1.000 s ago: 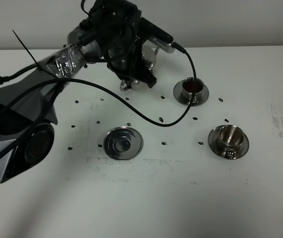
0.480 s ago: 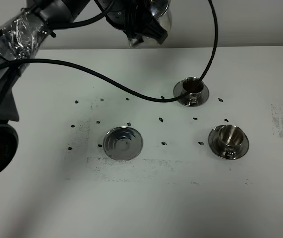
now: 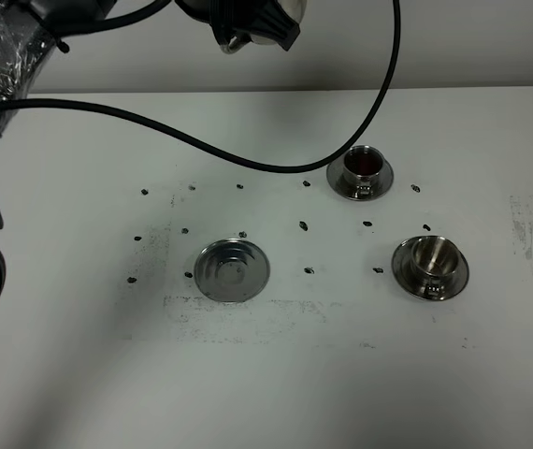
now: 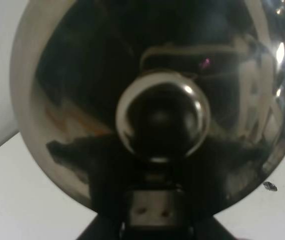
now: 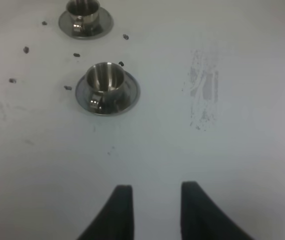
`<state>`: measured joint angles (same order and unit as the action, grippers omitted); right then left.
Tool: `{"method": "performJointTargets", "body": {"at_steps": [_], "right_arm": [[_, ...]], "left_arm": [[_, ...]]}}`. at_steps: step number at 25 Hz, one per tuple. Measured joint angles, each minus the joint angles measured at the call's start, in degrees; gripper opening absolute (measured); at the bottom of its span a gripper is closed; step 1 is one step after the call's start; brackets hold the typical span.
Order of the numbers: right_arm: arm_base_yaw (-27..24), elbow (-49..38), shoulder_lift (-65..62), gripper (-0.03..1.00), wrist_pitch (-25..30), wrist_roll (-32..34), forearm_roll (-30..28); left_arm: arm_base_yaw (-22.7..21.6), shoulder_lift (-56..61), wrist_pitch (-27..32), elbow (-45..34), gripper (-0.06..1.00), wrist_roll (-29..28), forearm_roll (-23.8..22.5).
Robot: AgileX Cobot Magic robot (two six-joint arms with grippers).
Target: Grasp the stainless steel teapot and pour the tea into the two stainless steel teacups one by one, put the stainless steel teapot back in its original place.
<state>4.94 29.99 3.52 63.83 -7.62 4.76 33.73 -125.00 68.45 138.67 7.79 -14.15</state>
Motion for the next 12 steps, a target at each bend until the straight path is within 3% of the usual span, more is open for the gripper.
{"method": "performJointTargets", "body": {"at_steps": [12], "right_arm": [[0.0,0.0,0.0,0.23,0.0,0.0,0.0]], "left_arm": [[-2.0,1.1,0.0,-2.6,0.17,-0.9,-1.1]]}}
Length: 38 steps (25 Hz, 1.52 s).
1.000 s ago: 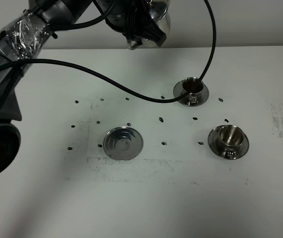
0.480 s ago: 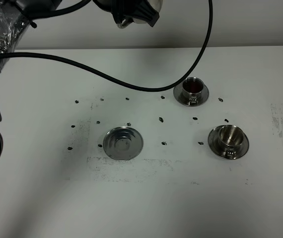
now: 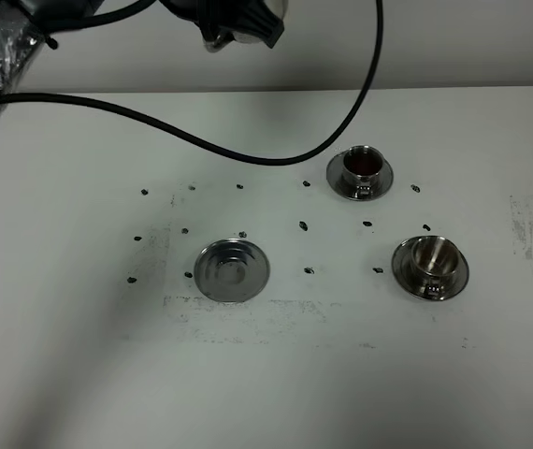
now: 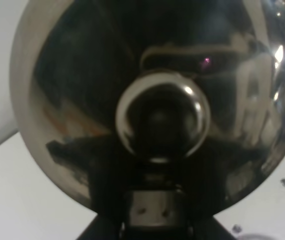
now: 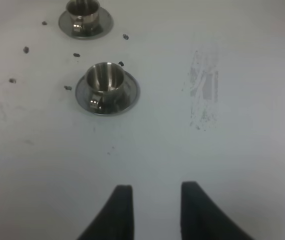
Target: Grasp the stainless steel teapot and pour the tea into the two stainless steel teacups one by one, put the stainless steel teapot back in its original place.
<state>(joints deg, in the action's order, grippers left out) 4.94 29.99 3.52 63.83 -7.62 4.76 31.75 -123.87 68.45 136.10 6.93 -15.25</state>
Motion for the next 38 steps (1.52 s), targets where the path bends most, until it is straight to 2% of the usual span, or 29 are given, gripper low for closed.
{"method": "performJointTargets", "body": {"at_steps": [4,8,11,15,18,22,31,38], "right_arm": [[0.0,0.0,0.0,0.23,0.0,0.0,0.0],[0.0,0.0,0.0,0.23,0.0,0.0,0.0],[0.0,0.0,0.0,0.23,0.0,0.0,0.0],[0.0,0.0,0.0,0.23,0.0,0.0,0.0],[0.0,0.0,0.0,0.23,0.0,0.0,0.0],[0.0,0.0,0.0,0.23,0.0,0.0,0.0],[0.0,0.0,0.0,0.23,0.0,0.0,0.0],[0.0,0.0,0.0,0.23,0.0,0.0,0.0]], "left_arm": [[-2.0,5.2,-0.1,-12.2,0.17,-0.3,-0.9],[-2.1,11.2,-1.9,-25.5,0.17,-2.2,-3.3],[-2.0,14.7,-3.8,-29.9,0.17,-2.8,-3.5],[-0.8,17.3,-4.2,-31.3,0.17,0.3,-4.1],[0.6,17.6,-5.5,-31.3,0.17,5.3,-3.5],[0.9,17.5,-7.7,-31.5,0.17,11.1,0.5],[0.9,14.0,-8.1,-31.6,0.17,15.6,7.3],[1.0,10.2,-8.4,-31.7,0.17,23.1,16.0]]}}
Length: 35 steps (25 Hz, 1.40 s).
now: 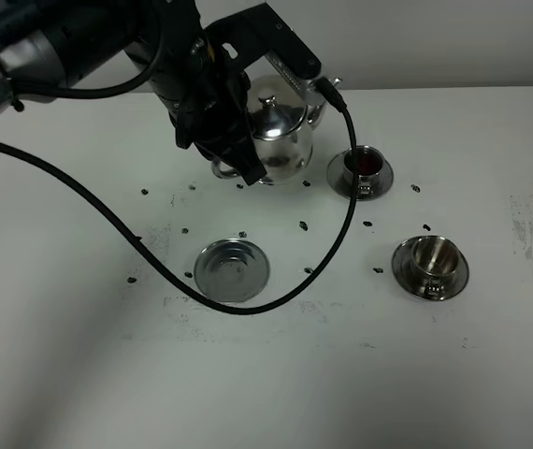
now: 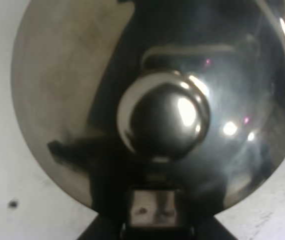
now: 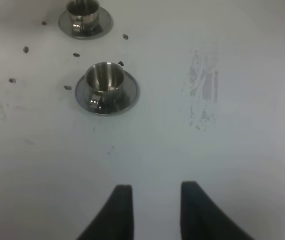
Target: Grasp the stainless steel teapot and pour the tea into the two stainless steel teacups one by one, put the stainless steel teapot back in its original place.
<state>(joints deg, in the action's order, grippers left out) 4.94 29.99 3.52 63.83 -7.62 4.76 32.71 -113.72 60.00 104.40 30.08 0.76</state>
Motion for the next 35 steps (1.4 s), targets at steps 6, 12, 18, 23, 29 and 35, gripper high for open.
{"method": "performJointTargets", "body": {"at_steps": [6,12,18,23,29,35], "right_arm": [[0.0,0.0,0.0,0.23,0.0,0.0,0.0],[0.0,0.0,0.0,0.23,0.0,0.0,0.0],[0.0,0.0,0.0,0.23,0.0,0.0,0.0],[0.0,0.0,0.0,0.23,0.0,0.0,0.0],[0.0,0.0,0.0,0.23,0.0,0.0,0.1],[0.0,0.0,0.0,0.23,0.0,0.0,0.1]], "left_arm": [[2.5,-2.8,-0.8,0.0,0.17,5.6,1.5],[5.7,-6.2,-1.5,0.0,0.17,8.4,-3.0],[7.3,-9.6,-2.5,1.4,0.17,9.4,-6.4],[9.0,-10.0,-3.9,1.9,0.17,11.9,-6.2],[9.5,-11.3,-4.9,1.9,0.17,13.6,-6.4],[9.5,-11.5,-5.9,2.0,0.17,17.6,-8.1]]}}
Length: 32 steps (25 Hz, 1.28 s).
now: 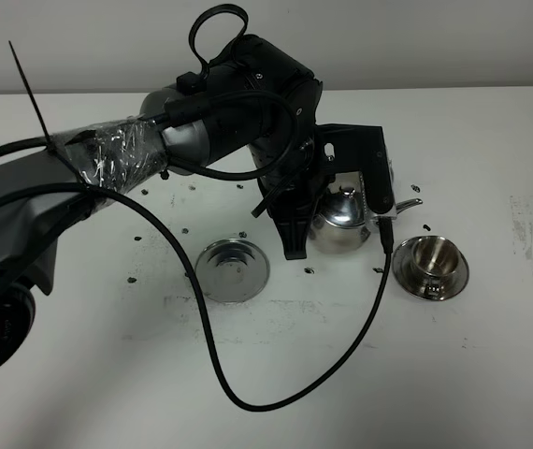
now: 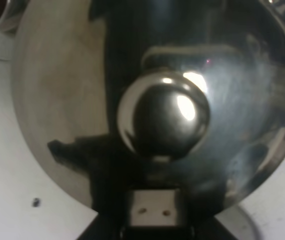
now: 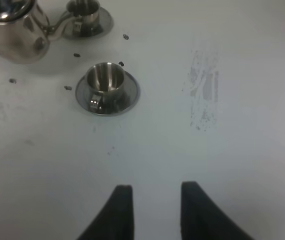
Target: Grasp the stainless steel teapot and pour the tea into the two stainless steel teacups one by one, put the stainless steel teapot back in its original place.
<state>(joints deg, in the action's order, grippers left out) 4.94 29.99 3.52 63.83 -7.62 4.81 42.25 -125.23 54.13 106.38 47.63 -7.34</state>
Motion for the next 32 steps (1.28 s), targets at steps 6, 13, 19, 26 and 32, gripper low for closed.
{"method": "performJointTargets", "body": {"at_steps": [6,13,19,26,32], "right_arm": [[0.0,0.0,0.0,0.23,0.0,0.0,0.0],[0.0,0.0,0.0,0.23,0.0,0.0,0.0],[0.0,0.0,0.0,0.23,0.0,0.0,0.0],[0.0,0.0,0.0,0.23,0.0,0.0,0.0],[0.0,0.0,0.0,0.23,0.0,0.0,0.0]], "left_arm": [[0.0,-0.1,-1.0,0.1,0.17,1.7,-4.5],[1.8,-2.5,-1.5,2.7,0.17,2.1,-7.0],[3.4,-4.6,-1.5,7.5,0.17,3.6,-7.0],[3.9,-5.9,-0.5,8.1,0.17,5.8,-7.3],[4.0,-5.9,1.1,8.1,0.17,6.9,-12.2]]}}
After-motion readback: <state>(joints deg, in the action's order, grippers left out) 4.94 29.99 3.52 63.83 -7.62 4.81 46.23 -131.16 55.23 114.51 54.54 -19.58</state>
